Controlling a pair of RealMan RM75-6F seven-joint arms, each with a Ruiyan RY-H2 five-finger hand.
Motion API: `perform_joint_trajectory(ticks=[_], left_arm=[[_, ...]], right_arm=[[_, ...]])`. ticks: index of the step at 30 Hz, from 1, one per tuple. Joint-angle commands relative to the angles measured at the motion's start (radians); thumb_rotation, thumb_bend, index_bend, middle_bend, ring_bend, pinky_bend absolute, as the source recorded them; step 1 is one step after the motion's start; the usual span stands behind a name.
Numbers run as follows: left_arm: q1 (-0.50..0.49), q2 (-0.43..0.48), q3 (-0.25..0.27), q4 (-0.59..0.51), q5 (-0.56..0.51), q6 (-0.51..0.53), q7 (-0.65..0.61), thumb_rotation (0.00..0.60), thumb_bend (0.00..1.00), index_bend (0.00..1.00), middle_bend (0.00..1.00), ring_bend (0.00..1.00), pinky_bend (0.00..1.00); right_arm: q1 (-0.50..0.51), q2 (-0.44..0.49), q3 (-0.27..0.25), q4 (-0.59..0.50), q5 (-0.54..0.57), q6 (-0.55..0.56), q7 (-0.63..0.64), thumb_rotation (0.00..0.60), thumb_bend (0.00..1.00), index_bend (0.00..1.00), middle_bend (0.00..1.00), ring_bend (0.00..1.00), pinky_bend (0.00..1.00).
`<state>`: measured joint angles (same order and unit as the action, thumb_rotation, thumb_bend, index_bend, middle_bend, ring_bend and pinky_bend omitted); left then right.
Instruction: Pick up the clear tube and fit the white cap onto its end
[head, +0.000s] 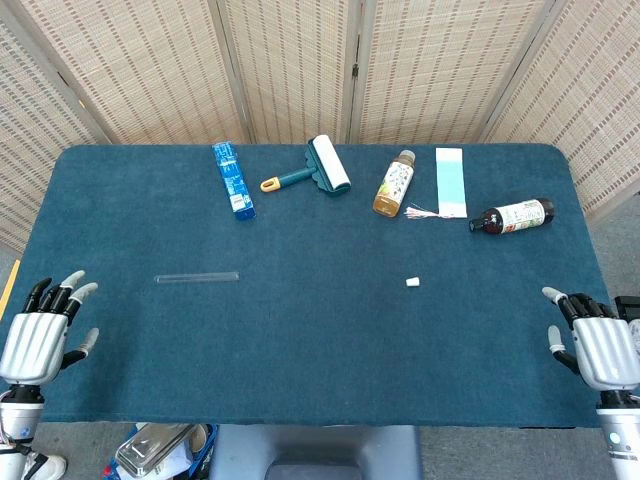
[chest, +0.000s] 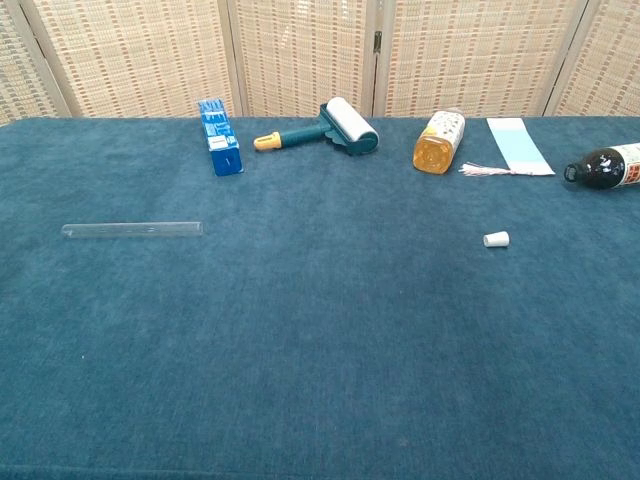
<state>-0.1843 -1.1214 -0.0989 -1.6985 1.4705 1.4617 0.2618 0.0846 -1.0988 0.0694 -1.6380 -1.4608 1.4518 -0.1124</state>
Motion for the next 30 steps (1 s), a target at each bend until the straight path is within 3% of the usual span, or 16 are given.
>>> perform_joint_trajectory(ticks=[1,30], left_arm=[[0.006,0.003,0.006,-0.012,-0.022,-0.012,0.010,0.600,0.30,0.21,0.14,0.21,0.12],[-0.001,0.025,0.012,-0.044,-0.052,-0.039,0.027,0.600,0.30,0.23,0.19,0.23,0.12]], right_arm=[[0.000,0.001,-0.001,-0.001,-0.001,0.000,0.002,0.600,0.48,0.20,0.33,0.23,0.33],[-0.005,0.007,0.000,0.004,-0.013,0.016,0.021,0.600,0.47,0.20,0.33,0.24,0.33]])
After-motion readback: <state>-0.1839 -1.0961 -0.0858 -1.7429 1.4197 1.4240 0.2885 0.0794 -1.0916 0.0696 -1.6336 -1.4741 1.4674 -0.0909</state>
